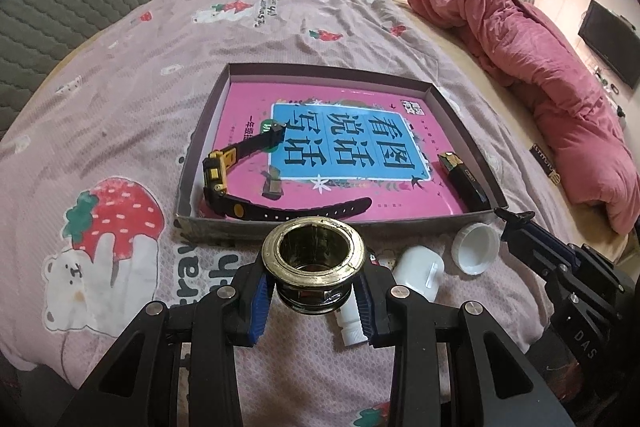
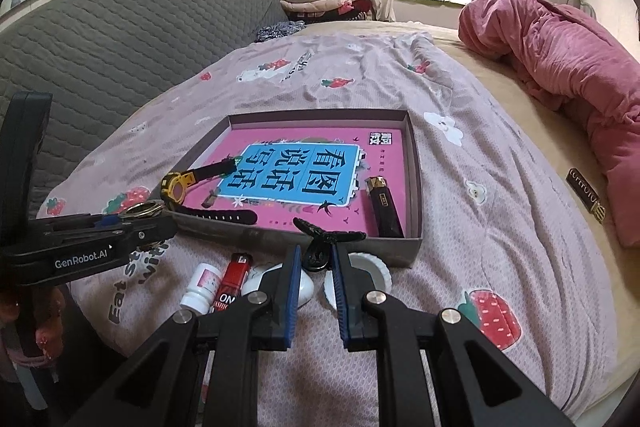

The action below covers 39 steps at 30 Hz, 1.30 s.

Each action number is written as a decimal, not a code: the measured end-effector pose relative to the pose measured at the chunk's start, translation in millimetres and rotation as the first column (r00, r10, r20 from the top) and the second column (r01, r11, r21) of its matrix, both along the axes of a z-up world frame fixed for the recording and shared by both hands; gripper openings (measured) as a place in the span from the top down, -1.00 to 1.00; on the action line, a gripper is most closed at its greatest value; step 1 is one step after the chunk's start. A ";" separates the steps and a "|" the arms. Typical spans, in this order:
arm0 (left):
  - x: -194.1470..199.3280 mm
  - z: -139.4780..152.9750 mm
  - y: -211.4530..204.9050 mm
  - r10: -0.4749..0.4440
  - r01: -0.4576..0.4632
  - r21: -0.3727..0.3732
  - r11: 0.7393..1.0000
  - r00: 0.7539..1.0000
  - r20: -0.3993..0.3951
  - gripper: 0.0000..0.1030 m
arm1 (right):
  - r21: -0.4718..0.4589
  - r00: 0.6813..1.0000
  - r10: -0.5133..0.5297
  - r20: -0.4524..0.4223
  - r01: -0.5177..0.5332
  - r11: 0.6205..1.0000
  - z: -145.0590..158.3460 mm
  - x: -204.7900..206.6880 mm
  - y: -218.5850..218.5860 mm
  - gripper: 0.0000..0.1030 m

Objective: Organize rigid objects
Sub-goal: 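Lift the metal ring with left gripper while right gripper carries black clip to tray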

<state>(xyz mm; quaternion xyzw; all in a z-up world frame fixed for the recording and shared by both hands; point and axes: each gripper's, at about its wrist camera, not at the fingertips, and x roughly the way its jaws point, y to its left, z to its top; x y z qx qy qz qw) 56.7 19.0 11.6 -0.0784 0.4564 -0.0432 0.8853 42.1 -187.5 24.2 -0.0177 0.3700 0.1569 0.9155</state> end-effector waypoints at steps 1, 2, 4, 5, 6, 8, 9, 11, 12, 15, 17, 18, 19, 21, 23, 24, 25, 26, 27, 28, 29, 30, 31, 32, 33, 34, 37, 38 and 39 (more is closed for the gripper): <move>-0.1 1.0 0.0 0.000 0.000 0.003 1.000 1.000 0.004 0.28 | 0.002 1.000 0.000 0.002 0.000 1.000 0.7 0.8 -0.1 0.69; -0.3 2.0 0.3 0.000 -0.001 0.007 1.000 1.000 0.008 0.28 | 0.002 1.000 -0.001 0.003 0.001 1.000 1.0 0.7 0.0 0.69; -0.1 3.8 0.6 0.001 -0.001 0.008 1.000 1.000 0.013 0.28 | 0.002 1.000 -0.002 0.007 0.002 1.000 2.0 0.9 -0.2 0.69; 0.1 4.3 1.0 0.002 -0.002 0.009 1.000 1.000 0.014 0.28 | 0.003 1.000 -0.002 0.008 0.002 1.000 2.5 1.4 -0.1 0.69; 0.6 4.8 0.8 0.004 -0.004 0.009 1.000 1.000 0.015 0.28 | 0.003 1.000 -0.003 0.010 0.003 1.000 2.9 1.5 0.1 0.69; 1.3 5.5 0.9 0.006 -0.006 0.014 1.000 1.000 0.017 0.28 | 0.004 1.000 -0.004 0.014 0.004 1.000 3.2 1.9 0.2 0.69; 1.5 5.9 0.9 0.007 -0.008 0.017 1.000 1.000 0.019 0.28 | 0.005 1.000 -0.004 0.015 0.004 1.000 3.9 2.0 0.4 0.69; 2.7 6.5 1.5 0.011 -0.011 0.013 1.000 1.000 0.018 0.28 | 0.005 1.000 -0.005 0.017 0.005 1.000 4.6 2.7 0.4 0.69; 3.3 6.9 2.0 0.013 -0.013 0.012 1.000 1.000 0.018 0.28 | 0.006 1.000 -0.006 0.019 0.006 1.000 5.1 3.1 0.3 0.69; 4.5 8.4 1.9 0.015 -0.015 0.013 1.000 1.000 0.024 0.28 | 0.006 1.000 -0.006 0.022 0.005 1.000 6.6 4.9 0.7 0.69; 5.9 9.3 1.4 0.016 -0.016 0.013 1.000 1.000 0.024 0.28 | 0.007 1.000 -0.008 0.024 0.008 1.000 7.2 7.0 0.6 0.69; 6.6 9.8 1.6 0.017 -0.018 0.012 1.000 1.000 0.025 0.28 | 0.008 1.000 -0.008 0.024 0.008 1.000 7.4 7.7 0.8 0.69; 7.4 10.4 1.6 0.019 -0.019 0.014 1.000 0.999 0.026 0.28 | 0.010 1.000 -0.009 0.027 0.009 1.000 8.0 8.5 0.7 0.69; 8.6 11.6 1.3 0.020 -0.020 0.020 1.000 0.999 0.032 0.28 | 0.012 1.000 -0.008 0.029 0.008 1.000 8.8 10.5 1.5 0.69; 10.4 12.0 1.6 0.021 -0.021 0.018 1.000 0.999 0.030 0.28 | 0.011 0.999 -0.008 0.033 0.007 1.000 9.4 12.3 3.2 0.69; 11.2 12.0 1.8 0.022 -0.023 0.019 1.000 0.999 0.029 0.28 | 0.012 0.999 -0.005 0.033 0.004 1.000 9.7 13.6 4.2 0.69; 12.4 11.9 2.2 0.024 -0.024 0.019 1.000 0.999 0.028 0.28 | 0.010 0.999 -0.004 0.036 0.004 1.000 10.1 14.2 4.6 0.69; 13.5 11.7 2.5 0.025 -0.026 0.017 1.000 0.999 0.027 0.28 | 0.009 0.999 -0.004 0.039 0.003 1.000 10.6 14.9 5.3 0.69; 14.6 11.8 2.8 0.027 -0.027 0.016 1.000 0.999 0.028 0.28 | 0.008 0.999 -0.001 0.042 0.001 1.000 11.4 16.2 6.3 0.69; 16.7 12.0 3.1 0.028 -0.028 0.016 0.999 0.999 0.028 0.28 | 0.006 0.999 -0.001 0.046 0.001 1.000 12.5 17.6 7.2 0.69; 18.0 11.9 3.6 0.030 -0.031 0.017 0.999 0.999 0.029 0.28 | 0.006 0.999 -0.001 0.049 0.001 1.000 13.2 19.1 7.2 0.69; 19.7 11.8 4.6 0.033 -0.034 0.015 0.999 0.999 0.030 0.28 | 0.006 0.999 -0.001 0.050 0.001 1.000 13.6 20.6 7.6 0.69; 21.9 11.7 5.8 0.037 -0.037 0.011 0.999 0.999 0.028 0.28 | 0.005 0.999 -0.003 0.051 0.003 1.000 13.8 21.9 7.9 0.69; 23.8 11.9 6.8 0.041 -0.041 0.008 0.999 0.999 0.028 0.28 | 0.007 0.999 -0.005 0.051 0.005 1.000 14.1 23.5 7.4 0.69; 25.4 12.1 8.1 0.045 -0.045 0.009 0.999 0.999 0.029 0.28 | 0.008 0.999 -0.007 0.049 0.007 1.000 14.0 25.8 7.3 0.69; 27.6 12.3 9.2 0.047 -0.047 0.007 0.999 0.998 0.029 0.28 | 0.009 0.999 -0.010 0.048 0.009 1.000 13.8 27.8 7.3 0.69; 32.8 13.7 10.6 0.051 -0.051 0.001 0.999 0.998 0.034 0.28 | 0.012 0.999 -0.014 0.044 0.014 1.000 13.2 33.8 7.1 0.69; 34.5 13.9 11.2 0.053 -0.053 0.002 0.999 0.998 0.037 0.28 | 0.013 0.999 -0.015 0.043 0.015 1.000 13.3 35.9 7.6 0.69; 37.4 13.5 12.1 0.055 -0.055 0.003 0.998 0.998 0.035 0.28 | 0.013 0.999 -0.015 0.041 0.015 1.000 12.9 37.4 7.6 0.69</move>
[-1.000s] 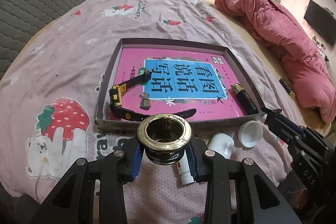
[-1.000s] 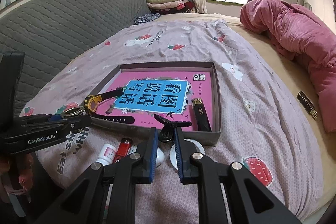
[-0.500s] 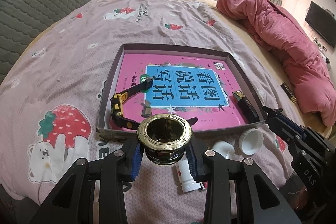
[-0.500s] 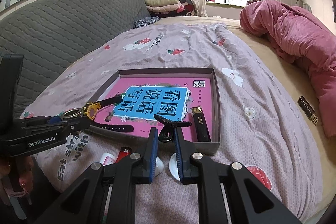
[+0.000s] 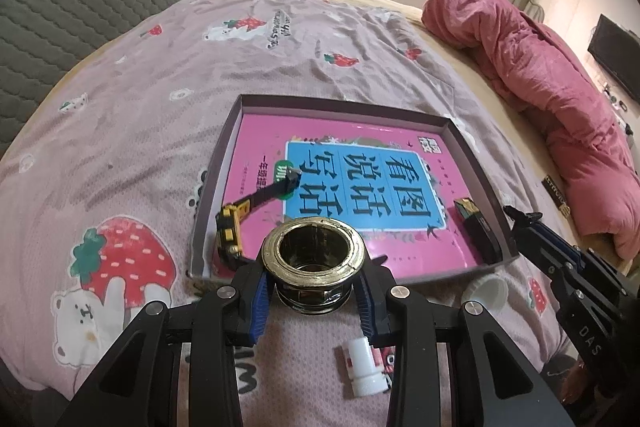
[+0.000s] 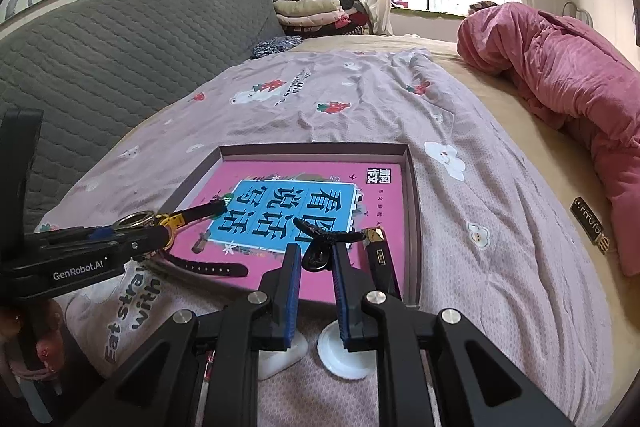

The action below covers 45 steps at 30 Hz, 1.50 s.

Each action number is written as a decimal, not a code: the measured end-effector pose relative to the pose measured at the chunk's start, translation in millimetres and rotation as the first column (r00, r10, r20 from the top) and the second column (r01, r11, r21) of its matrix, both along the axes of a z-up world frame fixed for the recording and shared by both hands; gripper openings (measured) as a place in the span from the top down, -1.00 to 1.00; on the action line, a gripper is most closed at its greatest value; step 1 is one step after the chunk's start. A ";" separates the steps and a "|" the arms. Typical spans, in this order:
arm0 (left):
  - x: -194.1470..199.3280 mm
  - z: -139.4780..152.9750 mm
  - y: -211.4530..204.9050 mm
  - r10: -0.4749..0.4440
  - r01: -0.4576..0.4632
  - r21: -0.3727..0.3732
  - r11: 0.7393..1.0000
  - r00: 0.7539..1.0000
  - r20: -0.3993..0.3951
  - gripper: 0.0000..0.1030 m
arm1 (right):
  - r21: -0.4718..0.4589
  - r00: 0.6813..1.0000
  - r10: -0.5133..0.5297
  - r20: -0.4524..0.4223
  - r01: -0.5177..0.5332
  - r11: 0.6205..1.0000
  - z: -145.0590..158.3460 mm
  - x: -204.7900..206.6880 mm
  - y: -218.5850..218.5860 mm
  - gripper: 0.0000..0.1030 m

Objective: Organize rigid objects
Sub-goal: 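Lift the metal ring with left gripper while right gripper carries black clip to tray, then lower ring into tray, open left gripper while right gripper releases black clip there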

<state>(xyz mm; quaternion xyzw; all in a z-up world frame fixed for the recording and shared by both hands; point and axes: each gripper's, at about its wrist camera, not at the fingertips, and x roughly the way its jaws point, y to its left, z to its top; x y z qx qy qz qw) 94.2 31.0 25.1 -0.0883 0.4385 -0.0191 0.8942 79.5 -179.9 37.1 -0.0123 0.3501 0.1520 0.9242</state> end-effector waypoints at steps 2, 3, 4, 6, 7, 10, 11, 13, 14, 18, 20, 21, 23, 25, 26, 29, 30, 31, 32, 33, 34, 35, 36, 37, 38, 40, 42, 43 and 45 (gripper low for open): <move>5.4 -1.2 1.5 0.006 -0.006 -0.002 1.000 1.000 -0.006 0.28 | -0.003 1.000 -0.001 -0.005 0.001 1.000 -1.4 3.5 1.4 0.69; 8.9 -2.1 2.0 0.009 -0.009 0.003 1.000 1.000 -0.008 0.28 | -0.005 1.000 -0.002 -0.008 0.002 1.000 -2.2 5.2 2.1 0.69; 11.5 -3.1 1.8 0.010 -0.010 0.003 1.000 1.000 -0.012 0.28 | -0.004 1.000 0.000 -0.013 0.000 1.000 -3.4 7.5 3.0 0.69; 17.1 -5.0 1.9 0.013 -0.013 -0.001 1.000 1.000 -0.020 0.28 | -0.008 1.000 0.001 -0.018 -0.002 1.000 -4.9 10.3 4.0 0.69; 19.9 -6.0 1.5 0.014 -0.014 0.001 1.000 1.000 -0.022 0.28 | -0.009 1.000 0.003 -0.022 -0.003 1.000 -5.9 11.4 4.7 0.69; 26.8 -8.7 0.7 0.017 -0.017 -0.006 1.000 0.999 -0.028 0.28 | -0.011 1.000 0.004 -0.027 -0.004 1.000 -7.3 13.8 5.8 0.69; 28.7 -9.8 0.0 0.017 -0.017 -0.006 1.000 0.999 -0.029 0.28 | -0.011 1.000 0.004 -0.029 -0.004 1.000 -8.0 14.5 5.9 0.69; 32.2 -12.5 -1.9 0.013 -0.014 -0.010 1.000 0.999 -0.030 0.28 | -0.010 0.999 0.002 -0.034 -0.003 1.000 -9.2 15.8 5.7 0.69; 33.9 -13.8 -3.1 0.009 -0.010 -0.015 1.000 0.999 -0.033 0.28 | -0.009 0.999 0.001 -0.036 -0.001 1.000 -9.6 16.3 5.7 0.69; 41.3 -22.0 -9.1 0.000 0.000 -0.006 1.000 0.999 -0.050 0.28 | -0.006 0.999 0.000 -0.043 0.000 1.000 -10.9 20.2 6.3 0.69; 43.3 -25.6 -11.3 -0.001 0.001 -0.003 1.000 0.998 -0.056 0.28 | -0.007 0.999 0.001 -0.043 -0.002 1.000 -12.1 21.4 6.5 0.69; 44.9 -28.5 -12.4 -0.005 0.005 0.001 1.000 0.998 -0.066 0.28 | -0.007 0.999 0.002 -0.044 -0.002 1.000 -12.8 22.6 6.7 0.69; 45.7 -31.9 -13.5 -0.008 0.008 -0.001 1.000 0.997 -0.074 0.28 | -0.009 0.999 -0.001 -0.040 0.000 1.000 -13.3 23.8 7.3 0.69; 47.0 -36.4 -13.6 -0.012 0.012 -0.005 1.000 0.996 -0.086 0.28 | -0.008 0.999 -0.002 -0.037 0.001 1.000 -14.2 26.1 7.4 0.69; 47.2 -37.5 -12.9 -0.014 0.013 -0.013 1.000 0.996 -0.088 0.28 | -0.007 0.999 -0.001 -0.039 0.001 1.000 -15.0 27.1 7.7 0.69; 47.7 -41.1 -12.8 -0.013 0.012 -0.010 1.000 0.996 -0.093 0.28 | -0.013 0.999 0.005 -0.043 -0.005 1.000 -17.8 30.9 9.8 0.69; 48.0 -42.5 -12.5 -0.015 0.014 -0.014 1.000 0.995 -0.096 0.28 | -0.015 0.999 0.005 -0.046 -0.006 1.000 -19.2 32.0 10.7 0.69; 48.1 -43.4 -12.3 -0.015 0.013 -0.014 1.000 0.995 -0.096 0.28 | -0.017 0.999 0.007 -0.051 -0.008 1.000 -21.1 33.9 11.8 0.69; 48.3 -44.3 -12.2 -0.014 0.013 -0.014 1.000 0.995 -0.097 0.28 | -0.019 0.998 0.008 -0.055 -0.009 1.000 -22.2 35.2 13.0 0.69; 48.4 -45.2 -12.1 -0.017 0.015 -0.017 1.000 0.995 -0.096 0.28 | -0.020 0.998 0.008 -0.058 -0.010 1.000 -23.3 36.1 14.0 0.69; 48.4 -45.9 -11.9 -0.020 0.018 -0.018 1.000 0.995 -0.095 0.28 | -0.021 0.998 0.008 -0.062 -0.010 1.000 -24.9 36.4 15.6 0.69; 48.3 -46.7 -12.0 -0.021 0.020 -0.018 1.000 0.995 -0.095 0.28 | -0.021 0.998 0.010 -0.065 -0.011 1.000 -25.9 36.6 17.2 0.69; 48.2 -47.7 -11.8 -0.021 0.020 -0.018 1.000 0.995 -0.096 0.28 | -0.022 0.997 0.013 -0.072 -0.014 1.000 -27.5 38.1 18.4 0.69; 49.0 -48.4 -11.5 -0.023 0.021 -0.019 1.000 0.995 -0.098 0.28 | -0.024 0.997 0.012 -0.075 -0.014 1.000 -28.5 39.4 19.0 0.69; 49.0 -49.7 -11.5 -0.024 0.022 -0.020 1.000 0.995 -0.101 0.28 | -0.024 0.997 0.014 -0.078 -0.016 1.000 -29.7 40.4 20.0 0.69; 48.6 -52.3 -11.6 -0.025 0.023 -0.019 1.000 0.994 -0.107 0.28 | -0.028 0.996 0.016 -0.093 -0.018 0.999 -33.1 42.6 21.8 0.69; 47.9 -54.8 -11.4 -0.027 0.025 -0.020 1.000 0.993 -0.112 0.28 | -0.028 0.994 0.019 -0.106 -0.023 0.999 -36.9 43.8 23.5 0.69; 47.3 -55.6 -11.2 -0.027 0.025 -0.019 1.000 0.993 -0.111 0.28 | -0.032 0.994 0.018 -0.109 -0.022 0.999 -38.2 43.7 24.5 0.69; 46.8 -56.3 -11.0 -0.030 0.027 -0.022 0.999 0.993 -0.113 0.28 | -0.042 0.992 0.024 -0.125 -0.029 0.999 -42.4 44.3 26.4 0.69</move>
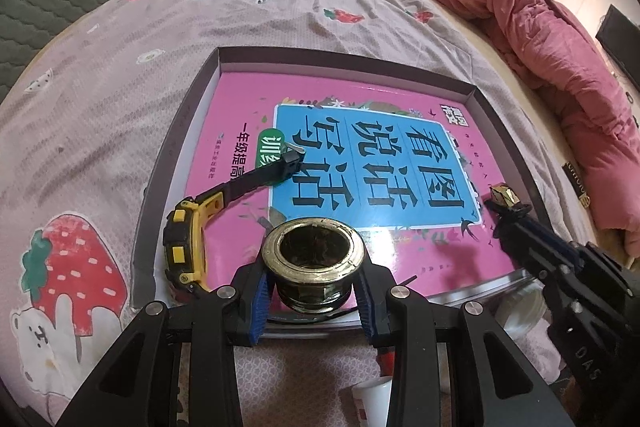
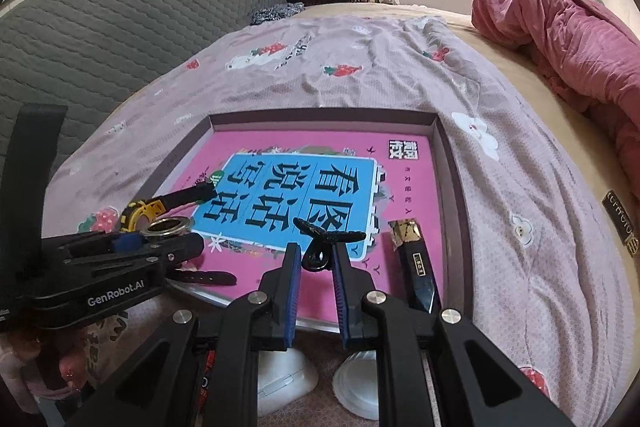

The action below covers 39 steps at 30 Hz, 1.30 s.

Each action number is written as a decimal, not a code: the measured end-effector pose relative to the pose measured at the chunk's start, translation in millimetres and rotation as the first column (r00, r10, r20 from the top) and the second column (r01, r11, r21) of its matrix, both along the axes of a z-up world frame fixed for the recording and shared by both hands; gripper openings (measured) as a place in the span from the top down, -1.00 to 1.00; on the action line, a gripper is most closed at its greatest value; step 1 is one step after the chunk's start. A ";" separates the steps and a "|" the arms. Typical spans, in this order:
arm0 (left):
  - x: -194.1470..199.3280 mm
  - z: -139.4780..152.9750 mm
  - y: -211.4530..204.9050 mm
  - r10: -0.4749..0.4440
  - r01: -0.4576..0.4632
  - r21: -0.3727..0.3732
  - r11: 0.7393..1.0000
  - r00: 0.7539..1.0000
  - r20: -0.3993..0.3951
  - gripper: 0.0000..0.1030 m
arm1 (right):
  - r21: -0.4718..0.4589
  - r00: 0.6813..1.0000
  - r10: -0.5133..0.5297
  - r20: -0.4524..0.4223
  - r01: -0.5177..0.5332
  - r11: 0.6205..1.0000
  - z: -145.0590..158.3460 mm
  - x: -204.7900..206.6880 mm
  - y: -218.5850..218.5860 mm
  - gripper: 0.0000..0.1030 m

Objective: Organize rigid objects
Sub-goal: 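Lower ring into tray, open left gripper while right gripper releases black clip there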

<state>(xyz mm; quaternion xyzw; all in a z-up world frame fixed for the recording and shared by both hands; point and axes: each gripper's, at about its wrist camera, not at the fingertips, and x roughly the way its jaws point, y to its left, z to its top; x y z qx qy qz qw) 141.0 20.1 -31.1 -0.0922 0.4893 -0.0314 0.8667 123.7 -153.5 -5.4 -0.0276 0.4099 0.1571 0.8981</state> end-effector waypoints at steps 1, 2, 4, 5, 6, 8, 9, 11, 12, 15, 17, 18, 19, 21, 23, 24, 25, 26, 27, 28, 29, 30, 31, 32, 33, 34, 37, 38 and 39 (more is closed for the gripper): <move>-0.5 -0.8 0.2 -0.002 0.002 -0.003 1.000 1.000 -0.003 0.28 | -0.008 1.000 0.000 -0.003 0.000 1.000 -1.2 -0.1 1.1 0.69; -0.8 -1.3 0.5 -0.002 0.002 -0.005 1.000 1.000 -0.005 0.28 | -0.010 1.000 0.001 -0.009 -0.001 1.000 -2.7 0.1 1.4 0.69; -1.5 -2.2 1.2 -0.002 0.002 -0.011 1.000 1.000 -0.008 0.28 | -0.010 1.000 -0.001 -0.018 0.001 1.000 -5.5 0.2 0.9 0.69; -1.7 -2.3 1.3 -0.003 0.003 -0.011 1.000 1.000 -0.007 0.28 | -0.011 1.000 -0.001 -0.024 0.001 1.000 -6.6 0.6 0.9 0.69; -2.0 -2.4 1.2 -0.005 0.005 -0.010 1.000 1.000 -0.006 0.28 | -0.015 1.000 -0.003 -0.028 0.003 1.000 -7.6 1.5 0.8 0.69; -1.5 -1.9 1.9 -0.004 0.004 -0.014 1.000 1.000 -0.005 0.28 | -0.017 0.999 -0.007 -0.037 0.006 1.000 -9.6 2.6 0.1 0.69; -1.4 -1.9 1.5 -0.003 0.003 -0.015 1.000 1.000 -0.004 0.28 | -0.018 0.999 -0.009 -0.041 0.009 1.000 -10.5 3.1 -0.3 0.69; -1.7 -1.7 1.1 -0.005 0.005 -0.011 1.000 1.000 -0.003 0.28 | -0.022 0.999 -0.011 -0.047 0.010 1.000 -11.7 4.0 -0.9 0.69; -1.8 -1.9 0.6 -0.005 0.005 -0.010 1.000 1.000 -0.002 0.28 | -0.025 0.999 -0.012 -0.050 0.011 1.000 -12.4 4.4 -1.2 0.69; -2.5 -1.3 0.6 -0.006 0.006 -0.008 1.000 1.000 -0.002 0.28 | -0.027 0.998 -0.012 -0.064 0.010 1.000 -14.1 5.2 -1.7 0.69; -2.9 -1.1 0.6 -0.008 0.008 -0.005 1.000 1.000 -0.001 0.28 | -0.024 0.997 -0.003 -0.081 0.001 1.000 -15.9 5.7 -1.1 0.69; -3.0 -1.2 0.7 -0.009 0.009 -0.005 1.000 1.000 -0.002 0.28 | -0.025 0.997 -0.002 -0.082 0.000 1.000 -16.2 5.5 -0.7 0.69; -2.9 -1.1 0.9 -0.009 0.009 -0.006 1.000 1.000 -0.002 0.28 | -0.029 0.997 -0.002 -0.083 -0.001 1.000 -16.3 5.5 -0.2 0.69; -2.7 -0.6 1.7 -0.007 0.007 -0.010 1.000 1.000 -0.001 0.28 | -0.024 0.996 -0.002 -0.087 0.000 1.000 -16.3 5.5 -0.6 0.69; -2.6 -0.8 2.1 -0.007 0.007 -0.011 1.000 1.000 -0.003 0.28 | -0.016 0.995 -0.008 -0.096 0.006 1.000 -16.7 5.9 -1.8 0.68; -2.8 -0.4 2.3 -0.006 0.006 -0.012 1.000 1.000 -0.003 0.28 | -0.013 0.995 -0.009 -0.099 0.007 1.000 -16.7 6.5 -2.4 0.68; -2.8 -0.5 2.3 -0.006 0.006 -0.012 1.000 1.000 -0.003 0.28 | -0.008 0.995 -0.010 -0.104 0.010 1.000 -16.8 6.7 -3.3 0.68; -2.6 -0.5 2.2 -0.006 0.006 -0.011 1.000 1.000 -0.004 0.28 | -0.005 0.994 -0.011 -0.108 0.010 1.000 -16.7 7.5 -3.5 0.68; -2.7 -0.5 2.1 -0.006 0.006 -0.010 1.000 1.000 -0.005 0.28 | -0.001 0.994 -0.012 -0.112 0.012 1.000 -16.7 8.0 -4.2 0.68; -2.8 -0.5 1.7 -0.007 0.007 -0.009 1.000 1.000 -0.005 0.28 | 0.004 0.993 -0.013 -0.115 0.014 1.000 -16.5 8.5 -4.9 0.68; -2.7 -0.3 1.7 -0.007 0.007 -0.009 1.000 1.000 -0.007 0.28 | 0.004 0.993 -0.013 -0.116 0.014 1.000 -16.3 8.9 -4.8 0.68; -2.5 -0.5 1.8 -0.007 0.007 -0.009 1.000 1.000 -0.007 0.28 | 0.003 0.993 -0.014 -0.117 0.015 1.000 -16.1 9.3 -4.6 0.68; -2.2 -0.5 1.7 -0.007 0.007 -0.009 1.000 1.000 -0.008 0.28 | 0.002 0.993 -0.015 -0.118 0.015 1.000 -15.8 9.3 -5.1 0.68; -2.2 -0.6 1.7 -0.007 0.007 -0.008 1.000 1.000 -0.009 0.28 | 0.002 0.993 -0.015 -0.120 0.016 1.000 -15.8 9.6 -4.9 0.68; -1.9 -0.6 1.5 -0.008 0.008 -0.006 1.000 1.000 -0.010 0.28 | 0.003 0.992 -0.017 -0.122 0.017 1.000 -15.6 9.9 -4.9 0.68; -1.7 -0.8 1.4 -0.008 0.008 -0.005 1.000 1.000 -0.010 0.28 | 0.006 0.992 -0.020 -0.125 0.021 1.000 -15.5 10.2 -5.2 0.68; -1.8 -0.7 1.5 -0.009 0.009 -0.011 1.000 1.000 -0.011 0.28 | 0.011 0.991 -0.028 -0.132 0.030 1.000 -15.7 11.5 -5.7 0.68; -1.8 -0.8 2.1 -0.009 0.008 -0.015 1.000 1.000 -0.013 0.28 | 0.012 0.991 -0.030 -0.134 0.032 0.999 -15.8 11.8 -6.0 0.68; -1.8 -0.7 2.5 -0.008 0.007 -0.018 1.000 1.000 -0.013 0.28 | 0.013 0.990 -0.032 -0.134 0.034 0.999 -15.8 12.0 -6.2 0.68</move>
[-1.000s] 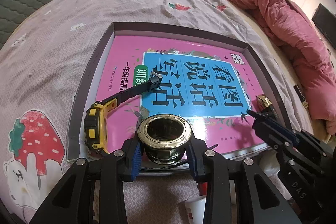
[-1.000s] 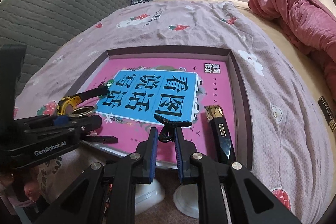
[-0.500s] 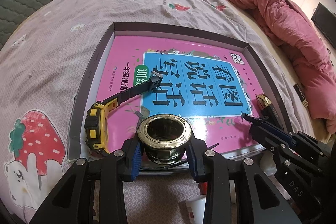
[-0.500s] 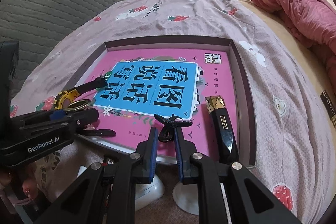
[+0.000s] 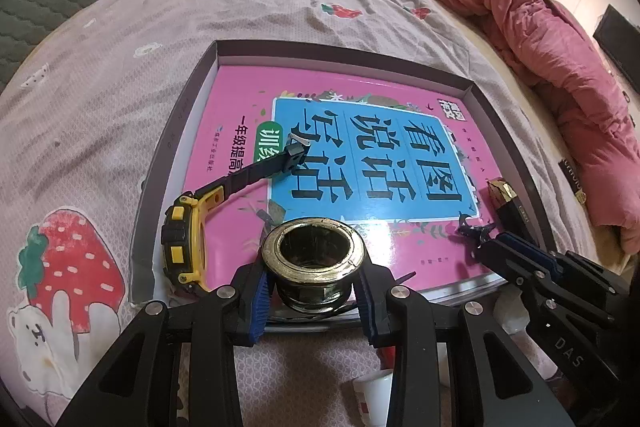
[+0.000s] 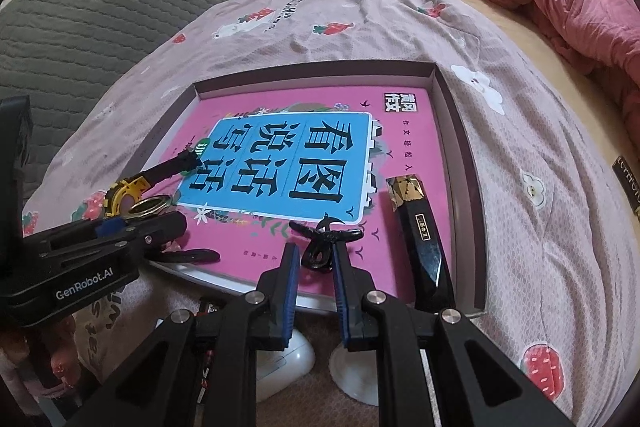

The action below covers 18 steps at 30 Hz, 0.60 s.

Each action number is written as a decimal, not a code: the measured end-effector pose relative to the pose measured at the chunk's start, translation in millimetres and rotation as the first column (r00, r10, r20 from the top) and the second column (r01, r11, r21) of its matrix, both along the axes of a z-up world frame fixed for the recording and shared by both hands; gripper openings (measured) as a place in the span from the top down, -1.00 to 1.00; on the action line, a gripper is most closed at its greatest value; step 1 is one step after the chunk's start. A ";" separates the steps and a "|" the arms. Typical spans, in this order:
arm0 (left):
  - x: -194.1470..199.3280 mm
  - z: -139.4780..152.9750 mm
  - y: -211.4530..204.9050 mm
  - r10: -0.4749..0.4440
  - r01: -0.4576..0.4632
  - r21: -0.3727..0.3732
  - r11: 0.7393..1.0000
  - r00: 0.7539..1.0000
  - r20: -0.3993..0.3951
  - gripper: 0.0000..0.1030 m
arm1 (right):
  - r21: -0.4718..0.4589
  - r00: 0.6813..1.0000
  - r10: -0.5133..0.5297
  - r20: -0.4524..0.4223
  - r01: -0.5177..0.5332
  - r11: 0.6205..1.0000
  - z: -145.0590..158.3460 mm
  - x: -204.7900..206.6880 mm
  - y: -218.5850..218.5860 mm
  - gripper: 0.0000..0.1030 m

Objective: Organize rigid objects
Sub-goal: 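Lower ring into tray, open left gripper while right gripper releases black clip there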

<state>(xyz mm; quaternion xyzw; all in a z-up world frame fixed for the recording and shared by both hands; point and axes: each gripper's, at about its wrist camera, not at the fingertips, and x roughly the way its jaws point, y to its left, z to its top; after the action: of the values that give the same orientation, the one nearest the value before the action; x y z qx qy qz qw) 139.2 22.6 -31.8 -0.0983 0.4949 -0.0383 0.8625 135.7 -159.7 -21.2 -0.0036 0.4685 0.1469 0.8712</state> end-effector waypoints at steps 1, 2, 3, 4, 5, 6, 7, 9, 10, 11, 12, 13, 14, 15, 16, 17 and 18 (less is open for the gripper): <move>-0.1 0.1 -0.1 0.000 0.000 0.001 1.000 1.000 0.000 0.28 | -0.001 1.000 0.000 0.000 0.000 1.000 0.1 0.0 0.1 0.68; -0.2 0.2 0.2 0.000 0.000 0.001 1.000 1.000 -0.001 0.28 | -0.002 1.000 0.000 0.000 0.000 1.000 0.1 -0.1 0.0 0.68; -0.4 0.5 0.3 0.001 -0.001 0.003 1.000 1.000 0.000 0.28 | -0.003 1.000 -0.001 0.000 0.001 1.000 0.3 -0.2 -0.3 0.68; -0.3 0.6 0.1 0.000 0.000 0.005 1.000 1.000 -0.001 0.28 | -0.002 1.000 -0.002 0.000 0.002 1.000 0.7 -0.9 -0.5 0.68; -0.4 0.6 -0.2 -0.001 0.001 0.007 1.000 1.000 -0.002 0.28 | -0.002 1.000 -0.003 0.001 0.003 1.000 0.8 -0.9 -0.3 0.68; -0.5 0.8 -0.4 -0.004 0.004 0.009 1.000 1.000 -0.002 0.28 | -0.001 1.000 -0.006 0.002 0.006 1.000 1.3 -1.4 -0.9 0.68; -0.8 0.8 -0.5 -0.005 0.005 0.009 1.000 1.000 -0.002 0.28 | 0.003 1.000 -0.011 0.004 0.011 1.000 1.8 -1.8 -1.9 0.68; -0.9 1.1 -0.7 -0.007 0.007 0.008 1.000 1.000 -0.002 0.28 | 0.013 1.000 -0.018 0.007 0.018 1.000 2.9 -3.4 -4.6 0.68; -0.9 1.1 -0.6 -0.007 0.007 0.006 1.000 1.000 -0.002 0.28 | 0.016 1.000 -0.023 0.009 0.023 1.000 3.7 -4.4 -5.7 0.68; -0.9 1.1 -0.5 -0.007 0.007 0.005 1.000 1.000 -0.002 0.28 | 0.022 1.000 -0.026 0.013 0.026 0.999 4.8 -6.1 -7.3 0.68; -0.8 1.0 -0.4 -0.008 0.008 0.004 1.000 1.000 -0.003 0.28 | 0.030 1.000 -0.027 0.016 0.026 0.999 5.6 -7.6 -9.0 0.68; -0.6 0.8 -0.8 -0.009 0.009 0.005 1.000 1.000 -0.004 0.28 | 0.039 0.999 -0.029 0.019 0.028 0.999 6.4 -9.5 -10.9 0.67; -0.6 0.8 -0.9 -0.010 0.010 0.005 1.000 1.000 -0.003 0.28 | 0.048 0.999 -0.032 0.024 0.031 0.998 7.5 -11.5 -12.8 0.65; -0.4 0.7 -1.1 -0.010 0.010 0.005 1.000 1.000 -0.003 0.28 | 0.057 0.999 -0.034 0.029 0.033 0.998 8.8 -14.0 -14.7 0.64; -0.5 0.6 -1.2 -0.010 0.010 0.006 1.000 1.000 -0.002 0.28 | 0.060 0.999 -0.038 0.033 0.036 0.998 9.8 -15.7 -16.1 0.61; -0.4 0.7 -1.0 -0.010 0.010 0.007 1.000 1.000 -0.002 0.28 | 0.064 0.998 -0.043 0.038 0.040 0.997 10.9 -17.3 -17.5 0.60; -0.3 0.7 -0.9 -0.011 0.011 0.008 1.000 1.000 -0.002 0.28 | 0.068 0.998 -0.043 0.041 0.040 0.997 11.5 -18.4 -18.1 0.60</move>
<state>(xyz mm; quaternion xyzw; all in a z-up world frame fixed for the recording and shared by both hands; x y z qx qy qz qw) 138.9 21.6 -31.2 -0.0924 0.4966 -0.0410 0.8621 117.3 -177.8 -9.6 0.0323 0.4445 0.1444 0.8835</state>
